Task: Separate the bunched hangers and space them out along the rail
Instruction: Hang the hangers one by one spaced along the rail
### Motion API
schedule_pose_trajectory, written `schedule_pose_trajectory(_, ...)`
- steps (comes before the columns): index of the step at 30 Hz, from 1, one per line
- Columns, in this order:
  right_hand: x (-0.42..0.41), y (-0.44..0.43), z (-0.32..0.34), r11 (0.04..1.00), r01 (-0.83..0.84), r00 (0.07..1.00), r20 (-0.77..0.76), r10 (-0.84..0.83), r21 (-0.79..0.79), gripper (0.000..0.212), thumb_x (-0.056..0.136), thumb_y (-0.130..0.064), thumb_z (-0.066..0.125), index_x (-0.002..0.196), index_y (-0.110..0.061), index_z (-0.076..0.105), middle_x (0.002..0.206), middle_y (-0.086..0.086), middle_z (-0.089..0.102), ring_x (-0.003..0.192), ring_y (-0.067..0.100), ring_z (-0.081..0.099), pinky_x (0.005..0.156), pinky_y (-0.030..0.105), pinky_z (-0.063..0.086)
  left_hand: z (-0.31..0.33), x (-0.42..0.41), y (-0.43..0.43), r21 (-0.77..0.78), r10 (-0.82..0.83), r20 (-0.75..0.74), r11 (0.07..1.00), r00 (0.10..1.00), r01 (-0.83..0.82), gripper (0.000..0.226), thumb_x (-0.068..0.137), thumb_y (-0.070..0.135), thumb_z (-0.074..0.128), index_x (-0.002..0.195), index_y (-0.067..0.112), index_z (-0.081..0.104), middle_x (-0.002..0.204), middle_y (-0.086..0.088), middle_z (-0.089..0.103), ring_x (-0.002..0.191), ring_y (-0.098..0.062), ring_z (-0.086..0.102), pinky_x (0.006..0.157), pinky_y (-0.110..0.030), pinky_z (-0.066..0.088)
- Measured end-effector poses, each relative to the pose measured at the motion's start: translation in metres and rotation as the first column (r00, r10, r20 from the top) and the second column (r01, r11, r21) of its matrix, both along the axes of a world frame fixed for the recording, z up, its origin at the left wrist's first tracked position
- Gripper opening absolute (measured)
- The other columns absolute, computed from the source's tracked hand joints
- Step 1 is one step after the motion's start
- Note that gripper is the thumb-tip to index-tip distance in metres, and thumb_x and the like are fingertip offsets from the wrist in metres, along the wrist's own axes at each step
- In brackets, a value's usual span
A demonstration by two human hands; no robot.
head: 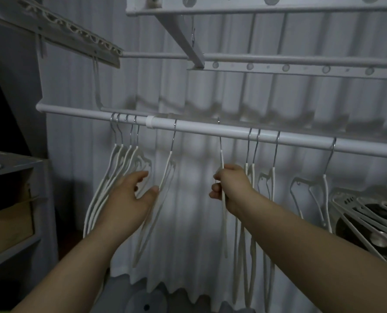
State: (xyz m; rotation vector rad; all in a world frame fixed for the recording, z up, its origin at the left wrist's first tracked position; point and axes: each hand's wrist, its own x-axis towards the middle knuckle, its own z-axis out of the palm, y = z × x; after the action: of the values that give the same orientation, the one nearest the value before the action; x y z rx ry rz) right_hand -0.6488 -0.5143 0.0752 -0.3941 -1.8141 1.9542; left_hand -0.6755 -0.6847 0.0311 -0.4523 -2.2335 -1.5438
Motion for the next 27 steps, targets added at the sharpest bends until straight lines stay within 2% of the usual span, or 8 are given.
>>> schedule_pose_trajectory(5, -0.010, 0.003, 0.006, 0.996, -0.011, 0.992, 0.123, 0.000, 0.092, 0.045, 0.092, 0.003, 0.030, 0.134, -0.014, 0.026, 0.073, 0.009, 0.037, 0.049, 0.018, 0.038, 0.035, 0.025, 0.047, 0.003, 0.012, -0.006, -0.014, -0.018, -0.177, 1.000, 0.984, 0.016, 0.026, 0.088, 0.018, 0.056, 0.113, 0.020, 0.058, 0.116, 0.009, 0.049, 0.106, -0.004, 0.039, 0.090, -0.019, 0.029)
schedule_pose_trajectory(7, -0.007, 0.002, 0.003, 0.987, -0.068, 0.982, 0.186, 0.040, 0.146, 0.041, 0.092, 0.002, 0.034, 0.129, -0.014, 0.027, 0.073, 0.009, 0.038, 0.049, 0.017, 0.040, 0.040, 0.030, 0.047, 0.001, 0.017, -0.007, 0.021, -0.050, -0.202, 0.998, 0.978, 0.056, 0.015, 0.088, 0.016, 0.055, 0.098, 0.027, 0.059, 0.100, 0.015, 0.051, 0.096, -0.001, 0.042, 0.083, -0.015, 0.030)
schedule_pose_trajectory(9, -0.003, -0.001, -0.001, 0.978, -0.148, 0.964, 0.243, 0.109, 0.145, 0.029, 0.092, 0.001, 0.038, 0.115, -0.015, 0.032, 0.071, 0.009, 0.039, 0.040, 0.014, 0.043, 0.035, 0.024, 0.047, 0.001, 0.017, -0.008, 0.040, -0.085, -0.209, 0.995, 0.974, 0.096, 0.019, 0.087, 0.015, 0.055, 0.082, 0.033, 0.057, 0.089, 0.024, 0.051, 0.082, 0.004, 0.046, 0.071, -0.007, 0.033)
schedule_pose_trajectory(13, 0.011, 0.001, -0.006, 0.951, -0.264, 0.920, 0.340, 0.197, 0.162, 0.014, 0.091, -0.003, 0.041, 0.104, -0.001, 0.044, 0.071, 0.011, 0.045, 0.039, 0.015, 0.046, 0.035, 0.021, 0.049, -0.005, 0.023, -0.005, -0.013, -0.148, -0.162, 0.989, 0.976, 0.148, 0.028, 0.087, 0.014, 0.055, 0.074, 0.039, 0.055, 0.086, 0.025, 0.055, 0.081, 0.012, 0.053, 0.066, 0.011, 0.031)
schedule_pose_trajectory(15, 0.024, 0.004, -0.006, 0.931, -0.322, 0.899, 0.365, 0.243, 0.174, 0.007, 0.092, -0.003, 0.040, 0.092, 0.000, 0.046, 0.071, 0.011, 0.049, 0.037, 0.015, 0.049, 0.034, 0.020, 0.048, -0.009, 0.033, -0.001, -0.063, -0.167, -0.156, 0.985, 0.974, 0.159, 0.027, 0.087, 0.015, 0.056, 0.074, 0.039, 0.056, 0.085, 0.026, 0.055, 0.080, 0.015, 0.053, 0.066, 0.012, 0.029)
schedule_pose_trajectory(19, 0.053, 0.020, -0.007, 0.908, -0.367, 0.880, 0.392, 0.269, 0.201, 0.015, 0.091, -0.002, 0.039, 0.079, -0.001, 0.046, 0.071, 0.012, 0.050, 0.042, 0.018, 0.050, 0.035, 0.021, 0.049, -0.013, 0.054, 0.020, -0.092, -0.167, -0.176, 0.984, 0.970, 0.153, 0.028, 0.087, 0.014, 0.057, 0.071, 0.037, 0.058, 0.083, 0.020, 0.061, 0.082, 0.001, 0.055, 0.065, 0.009, 0.031)
schedule_pose_trajectory(24, 0.095, 0.043, -0.014, 0.864, -0.461, 0.811, 0.492, 0.318, 0.201, 0.011, 0.092, 0.000, 0.039, 0.090, 0.002, 0.050, 0.075, 0.012, 0.053, 0.051, 0.019, 0.052, 0.042, 0.026, 0.051, -0.028, 0.088, 0.049, 0.061, -0.084, -0.147, 0.994, 0.986, 0.094, 0.024, 0.085, 0.011, 0.058, 0.064, 0.020, 0.064, 0.069, -0.005, 0.065, 0.062, -0.010, 0.054, 0.060, -0.003, 0.040)
schedule_pose_trajectory(27, 0.124, 0.060, -0.018, 0.840, -0.526, 0.750, 0.537, 0.386, 0.131, 0.016, 0.091, 0.003, 0.044, 0.106, 0.001, 0.048, 0.079, 0.014, 0.057, 0.056, 0.020, 0.055, 0.045, 0.025, 0.052, -0.044, 0.107, 0.058, 0.011, -0.133, -0.011, 0.991, 0.991, 0.133, 0.028, 0.086, 0.013, 0.057, 0.062, 0.026, 0.064, 0.061, 0.009, 0.067, 0.062, 0.004, 0.057, 0.060, -0.001, 0.041)
